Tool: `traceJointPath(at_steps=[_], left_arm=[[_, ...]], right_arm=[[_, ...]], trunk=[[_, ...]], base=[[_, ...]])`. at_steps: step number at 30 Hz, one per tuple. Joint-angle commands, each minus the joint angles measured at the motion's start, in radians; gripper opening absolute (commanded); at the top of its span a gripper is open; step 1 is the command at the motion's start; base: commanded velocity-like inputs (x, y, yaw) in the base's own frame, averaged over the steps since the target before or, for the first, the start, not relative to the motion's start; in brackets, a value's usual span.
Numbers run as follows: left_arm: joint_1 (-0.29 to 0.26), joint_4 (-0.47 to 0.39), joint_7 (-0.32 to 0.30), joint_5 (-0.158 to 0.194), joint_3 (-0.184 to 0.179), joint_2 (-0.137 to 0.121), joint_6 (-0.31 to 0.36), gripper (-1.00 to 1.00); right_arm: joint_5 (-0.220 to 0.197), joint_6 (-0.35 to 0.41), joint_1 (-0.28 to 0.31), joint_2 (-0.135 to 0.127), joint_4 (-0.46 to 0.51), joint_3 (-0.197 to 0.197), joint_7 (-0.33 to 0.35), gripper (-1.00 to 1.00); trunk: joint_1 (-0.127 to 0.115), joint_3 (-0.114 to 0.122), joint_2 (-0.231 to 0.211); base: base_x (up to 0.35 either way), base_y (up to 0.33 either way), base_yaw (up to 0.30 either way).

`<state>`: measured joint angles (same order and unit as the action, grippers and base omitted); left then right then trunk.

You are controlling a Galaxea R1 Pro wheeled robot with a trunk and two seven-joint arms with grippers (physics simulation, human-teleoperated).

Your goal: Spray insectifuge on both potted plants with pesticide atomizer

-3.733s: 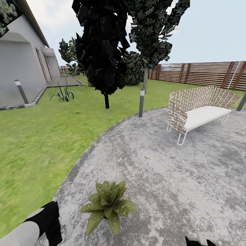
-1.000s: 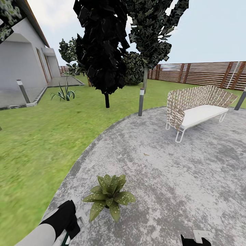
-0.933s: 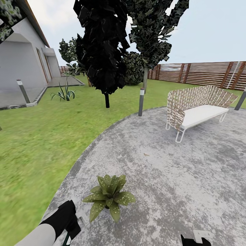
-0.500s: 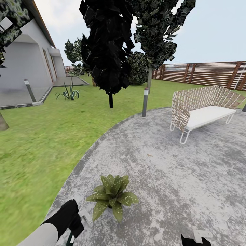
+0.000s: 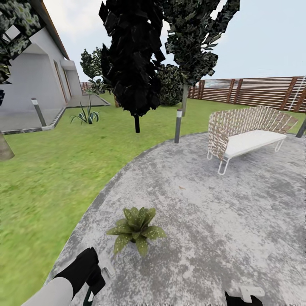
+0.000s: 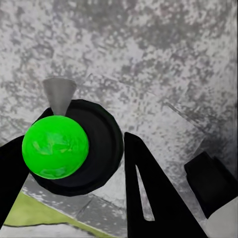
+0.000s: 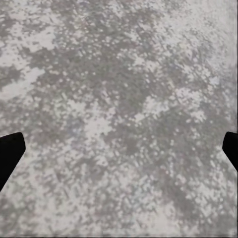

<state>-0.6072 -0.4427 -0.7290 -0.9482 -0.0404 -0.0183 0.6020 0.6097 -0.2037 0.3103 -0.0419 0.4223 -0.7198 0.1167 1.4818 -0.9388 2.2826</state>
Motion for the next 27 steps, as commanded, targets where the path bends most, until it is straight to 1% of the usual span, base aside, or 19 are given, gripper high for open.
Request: traceJointPath(at_steps=[1, 7, 13, 14, 16, 18, 19, 20, 21, 22, 23, 24, 25, 26, 27], left_arm=[[0.0, -0.002, -0.007, -0.004, -0.004, -0.001, 0.004, -1.0], [0.0, -0.005, -0.007, -0.003, -0.004, -0.002, 0.001, -1.0], [0.0, -0.005, -0.008, 0.005, -0.004, -0.007, -0.004, -1.0], [-0.001, -0.006, -0.009, 0.012, -0.004, -0.01, -0.007, -1.0], [-0.004, -0.019, -0.013, 0.039, -0.004, -0.014, -0.012, -1.0], [-0.007, -0.043, -0.015, 0.093, -0.005, -0.018, -0.037, -1.0], [-0.009, -0.048, -0.018, 0.116, -0.005, -0.019, -0.062, -1.0], [-0.01, -0.049, -0.023, 0.126, -0.005, -0.019, -0.081, -1.0], [-0.011, -0.051, -0.035, 0.134, -0.005, -0.019, -0.105, -1.0], [-0.011, -0.052, -0.047, 0.137, -0.006, -0.019, -0.118, -1.0], [-0.012, -0.053, -0.076, 0.141, -0.008, -0.02, -0.143, -1.0], [-0.011, -0.048, -0.133, 0.135, -0.012, -0.026, -0.268, -1.0], [-0.009, -0.041, -0.195, 0.132, -0.015, -0.052, -0.372, -1.0], [-0.008, -0.04, -0.213, 0.132, -0.016, -0.062, -0.391, -1.0], [-0.006, -0.039, -0.237, 0.131, -0.017, -0.076, -0.421, -1.0]], right_arm=[[0.005, -0.005, 0.001, 0.001, 0.0, -0.009, 0.008, 1.0], [0.005, -0.005, 0.001, 0.001, 0.0, -0.008, 0.008, 1.0], [0.005, -0.006, 0.001, 0.001, 0.0, -0.008, 0.006, 1.0], [0.005, -0.006, 0.001, 0.002, 0.0, -0.007, 0.007, 1.0], [0.006, -0.004, 0.001, 0.002, 0.002, -0.006, 0.009, 1.0], [0.017, -0.004, 0.001, 0.002, 0.002, -0.004, 0.013, 1.0], [0.033, -0.004, 0.001, 0.002, 0.003, -0.002, 0.015, 1.0], [0.048, -0.005, 0.001, 0.002, 0.005, 0.004, 0.019, 1.0], [0.075, -0.005, 0.002, 0.002, 0.011, 0.028, 0.029, 1.0], [0.093, -0.005, 0.003, 0.003, 0.017, 0.053, 0.039, 1.0], [0.117, -0.005, 0.005, 0.004, 0.034, 0.126, 0.064, 1.0], [0.131, -0.003, 0.02, 0.01, 0.092, 0.285, 0.144, 1.0], [0.134, 0.0, 0.055, 0.016, 0.136, 0.379, 0.255, 1.0], [0.134, 0.001, 0.069, 0.016, 0.141, 0.39, 0.29, 1.0], [0.134, 0.001, 0.091, 0.016, 0.144, 0.4, 0.348, 1.0]], trunk=[[-0.001, -0.001, 0.0], [-0.001, -0.001, 0.0], [-0.001, -0.001, 0.0], [-0.001, 0.0, 0.0], [-0.001, 0.0, 0.0], [-0.001, 0.0, 0.0], [-0.001, 0.0, 0.0], [-0.001, 0.0, 0.0], [-0.001, 0.0, 0.0], [-0.001, 0.0, 0.0], [-0.001, 0.0, 0.0], [-0.001, 0.0, 0.0], [-0.001, 0.0, 0.0], [-0.001, 0.0, 0.0], [-0.001, 0.0, 0.0]], base=[[-0.244, -0.185, 0.0], [-0.26, -0.167, 0.013], [-0.327, -0.018, 0.223], [-0.338, -0.001, 0.224], [-0.339, -0.001, 0.098], [-0.338, 0.0, 0.03], [-0.232, 0.0, 0.01], [-0.148, 0.0, 0.007], [-0.076, 0.0, 0.003], [-0.049, 0.0, 0.002], [-0.02, 0.0, 0.001], [-0.003, 0.0, 0.0], [0.0, 0.0, 0.0], [0.0, 0.0, 0.0], [0.0, 0.0, 0.0]])
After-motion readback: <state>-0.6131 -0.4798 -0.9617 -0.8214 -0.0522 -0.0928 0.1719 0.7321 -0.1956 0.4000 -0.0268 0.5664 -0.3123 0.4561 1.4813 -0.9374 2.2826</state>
